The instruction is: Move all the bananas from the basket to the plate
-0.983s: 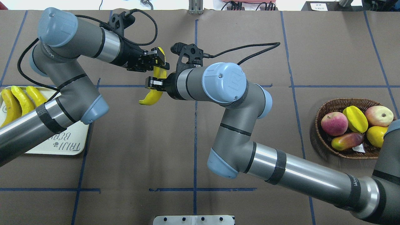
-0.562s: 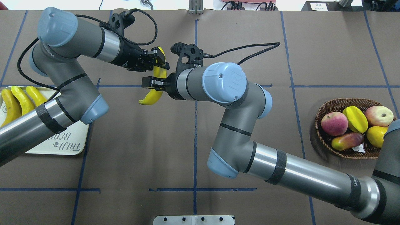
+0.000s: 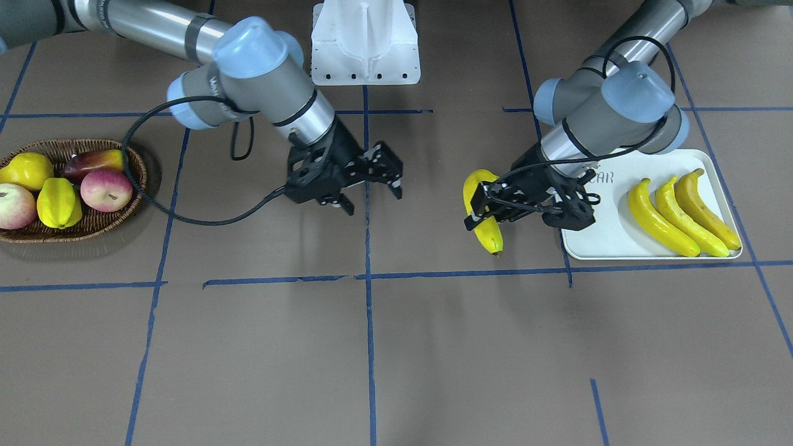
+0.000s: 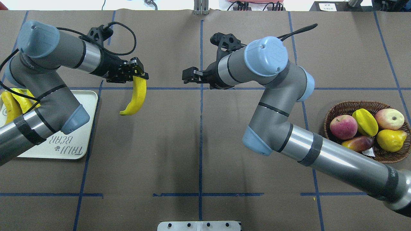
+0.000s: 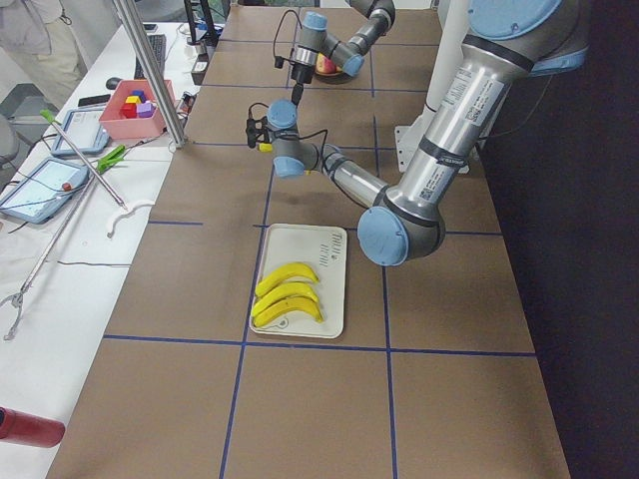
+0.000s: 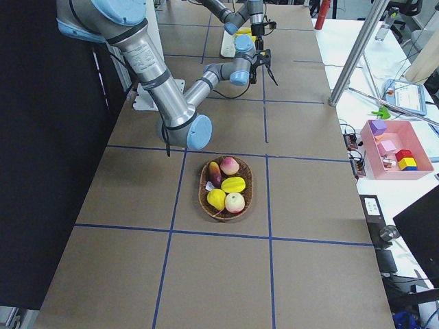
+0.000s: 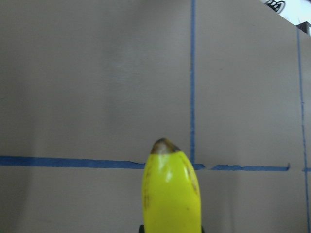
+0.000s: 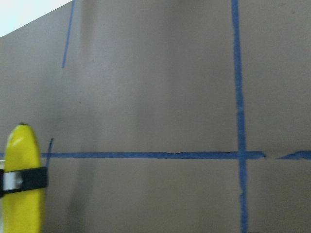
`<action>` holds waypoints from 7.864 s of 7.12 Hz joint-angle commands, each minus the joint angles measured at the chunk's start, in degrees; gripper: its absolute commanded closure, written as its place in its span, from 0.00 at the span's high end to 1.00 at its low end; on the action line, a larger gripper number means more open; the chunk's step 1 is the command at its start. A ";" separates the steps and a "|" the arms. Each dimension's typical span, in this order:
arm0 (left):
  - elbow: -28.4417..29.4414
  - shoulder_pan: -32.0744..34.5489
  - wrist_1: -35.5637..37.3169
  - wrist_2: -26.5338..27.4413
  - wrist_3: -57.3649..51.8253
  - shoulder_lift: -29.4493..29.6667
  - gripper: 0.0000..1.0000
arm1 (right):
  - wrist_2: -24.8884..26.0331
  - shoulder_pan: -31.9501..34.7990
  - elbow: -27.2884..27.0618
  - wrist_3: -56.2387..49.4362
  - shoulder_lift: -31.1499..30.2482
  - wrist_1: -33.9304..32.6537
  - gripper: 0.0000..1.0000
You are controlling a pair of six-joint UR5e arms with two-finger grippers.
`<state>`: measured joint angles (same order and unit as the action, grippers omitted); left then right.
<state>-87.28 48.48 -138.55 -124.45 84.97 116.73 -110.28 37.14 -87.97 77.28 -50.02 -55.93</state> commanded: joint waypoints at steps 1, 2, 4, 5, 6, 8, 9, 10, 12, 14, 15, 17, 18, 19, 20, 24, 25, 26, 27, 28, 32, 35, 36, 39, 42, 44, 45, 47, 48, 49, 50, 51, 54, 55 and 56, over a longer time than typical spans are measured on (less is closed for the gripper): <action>-6.37 3.62 12.77 0.35 2.82 -5.26 0.00 | -3.36 3.72 -4.28 -6.22 -4.01 -11.58 0.99; -8.15 4.95 20.00 0.69 2.22 -5.81 0.00 | -3.36 4.60 -8.40 -11.92 -6.29 -18.70 0.99; -7.47 5.22 21.82 3.33 1.95 -12.20 0.00 | -3.45 7.50 -18.59 -25.01 -10.69 -35.65 0.99; -6.68 5.40 22.00 3.51 1.86 -15.01 0.00 | -3.45 8.82 -23.60 -31.95 -13.41 -42.18 0.99; -6.33 5.40 21.92 3.60 1.25 -16.26 0.00 | -3.45 9.61 -24.52 -34.37 -14.82 -42.94 0.99; -2.91 5.22 18.86 8.85 1.33 -18.73 0.00 | -3.54 9.53 -24.35 -35.27 -15.10 -42.68 0.99; -1.59 5.22 18.58 8.87 1.42 -18.82 0.03 | -3.45 9.45 -24.27 -35.27 -15.19 -42.59 0.99; -0.71 5.22 16.14 8.87 1.25 -18.82 0.09 | -3.54 9.45 -24.35 -35.27 -15.19 -42.59 0.99; -0.70 5.40 15.24 8.61 1.16 -18.82 1.00 | -3.54 9.45 -24.44 -35.27 -15.19 -42.59 0.99; -1.58 7.93 15.58 6.60 -1.97 -18.73 1.00 | -3.72 9.53 -24.62 -35.27 -15.10 -42.59 0.99; -1.75 13.78 16.11 -0.20 -7.14 -18.64 1.00 | -5.37 10.93 -24.62 -36.66 -15.10 -42.85 0.99; -1.58 22.95 17.07 -9.65 -23.18 -18.56 1.00 | -11.25 16.62 -24.70 -43.32 -17.81 -43.21 0.99; -1.75 26.54 22.74 -10.89 -35.80 -18.56 1.00 | -13.10 20.22 -24.62 -49.28 -20.52 -43.21 0.99; -2.01 30.06 29.32 -11.51 -49.24 -18.38 1.00 | -14.08 24.00 -24.62 -54.99 -22.81 -43.38 0.99; -2.89 33.66 38.70 -11.43 -64.43 -18.38 1.00 | -16.44 27.69 -24.44 -59.75 -25.19 -43.38 0.99; -3.33 40.47 56.59 -10.99 -90.60 -18.38 1.00 | -20.15 40.88 -22.61 -80.76 -33.98 -45.84 0.99; -5.68 40.90 62.11 -10.90 -91.03 -18.55 1.00 | -21.02 42.13 -21.55 -83.85 -36.70 -45.50 0.99; -8.75 42.65 62.17 -10.90 -95.91 -22.73 1.00 | -21.81 43.10 -21.19 -85.01 -39.25 -45.41 0.99; -11.13 43.71 62.17 -10.99 -97.96 -27.12 1.00 | -21.56 43.98 -21.28 -85.02 -41.36 -45.06 0.99; -11.24 43.72 62.08 -11.08 -97.90 -28.47 1.00 | -21.47 45.20 -21.19 -84.67 -43.64 -45.05 0.99; -10.36 43.72 59.12 -11.34 -98.51 -29.89 1.00 | -21.56 46.18 -21.45 -84.05 -44.37 -45.05 0.99; -8.61 43.37 57.60 -9.51 -97.81 -29.20 1.00 | -21.47 46.10 -20.84 -84.05 -44.28 -45.05 1.00; -8.17 43.19 57.51 -9.06 -97.46 -28.93 1.00 | -21.56 46.10 -20.84 -83.97 -44.20 -45.05 1.00; -9.48 42.49 57.42 -8.97 -94.46 -29.10 1.00 | -21.64 46.10 -20.92 -83.96 -44.19 -44.97 1.00; -9.40 42.31 57.42 -8.97 -94.82 -29.19 1.00 | -21.65 46.10 -20.84 -83.96 -44.28 -44.97 1.00; -9.49 42.22 57.42 -8.97 -94.73 -29.10 1.00 | -21.65 46.10 -20.84 -83.88 -44.20 -44.97 1.00; -9.49 42.22 57.42 -8.97 -94.73 -29.10 1.00 | -21.65 46.10 -20.84 -83.79 -44.28 -44.97 1.00; -9.49 42.22 57.42 -8.97 -94.73 -29.10 1.00 | -21.65 46.10 -20.84 -83.79 -44.28 -44.97 1.00; -9.49 42.22 57.42 -8.97 -94.73 -29.10 1.00 | -21.65 46.10 -20.84 -83.79 -44.28 -45.05 1.00; -9.49 42.22 57.42 -8.97 -94.73 -29.10 1.00 | -21.65 46.10 -20.75 -83.79 -44.28 -44.97 1.00; -9.49 42.22 57.42 -8.97 -94.64 -29.10 1.00 | -21.65 46.10 -20.84 -83.79 -44.28 -44.97 1.00; -9.49 42.22 57.34 -8.97 -94.82 -29.10 1.00 | -21.65 46.10 -20.84 -83.79 -44.28 -44.97 1.00; -9.49 42.22 57.34 -8.97 -94.82 -29.10 1.00 | -21.73 46.10 -20.84 -83.79 -44.28 -44.97 1.00; -9.49 42.22 57.34 -8.97 -94.82 -29.10 1.00 | -21.65 46.10 -20.84 -83.79 -44.28 -44.97 1.00; -9.49 42.22 57.34 -8.97 -94.82 -29.10 1.00 | -21.65 46.10 -20.84 -83.79 -44.28 -44.97 1.00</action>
<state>-96.77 90.70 -81.21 -133.42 -9.84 87.63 -131.95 83.23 -108.81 -6.50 -94.29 -100.90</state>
